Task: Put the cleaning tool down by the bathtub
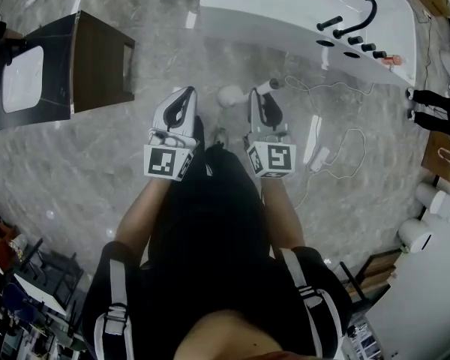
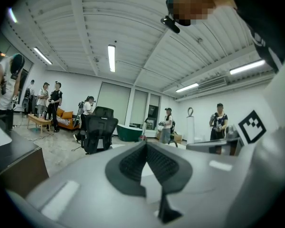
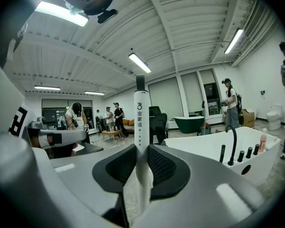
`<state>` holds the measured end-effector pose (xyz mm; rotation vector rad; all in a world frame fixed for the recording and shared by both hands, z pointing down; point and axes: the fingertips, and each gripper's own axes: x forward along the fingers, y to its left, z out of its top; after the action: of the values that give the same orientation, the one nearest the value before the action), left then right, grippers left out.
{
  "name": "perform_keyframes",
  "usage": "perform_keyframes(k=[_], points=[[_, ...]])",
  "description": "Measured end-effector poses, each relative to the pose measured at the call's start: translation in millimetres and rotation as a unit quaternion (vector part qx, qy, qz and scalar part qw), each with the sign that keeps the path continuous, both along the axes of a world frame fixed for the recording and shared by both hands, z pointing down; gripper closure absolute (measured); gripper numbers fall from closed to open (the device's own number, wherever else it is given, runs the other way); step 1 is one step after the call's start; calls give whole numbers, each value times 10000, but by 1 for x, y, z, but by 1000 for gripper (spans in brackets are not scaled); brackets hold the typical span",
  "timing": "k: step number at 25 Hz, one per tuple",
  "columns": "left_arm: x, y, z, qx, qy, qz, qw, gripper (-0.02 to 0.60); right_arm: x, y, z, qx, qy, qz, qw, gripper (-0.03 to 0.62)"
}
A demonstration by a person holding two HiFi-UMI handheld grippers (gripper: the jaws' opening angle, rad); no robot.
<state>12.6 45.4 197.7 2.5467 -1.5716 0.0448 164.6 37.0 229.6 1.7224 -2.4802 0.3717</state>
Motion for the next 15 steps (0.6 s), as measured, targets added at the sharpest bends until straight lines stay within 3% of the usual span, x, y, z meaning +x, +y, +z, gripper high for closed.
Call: perform_keyframes(k=[15], points=[[-43, -78, 46, -135, 113, -39, 9998, 572, -42, -75, 58, -287, 129, 151, 9994, 514]])
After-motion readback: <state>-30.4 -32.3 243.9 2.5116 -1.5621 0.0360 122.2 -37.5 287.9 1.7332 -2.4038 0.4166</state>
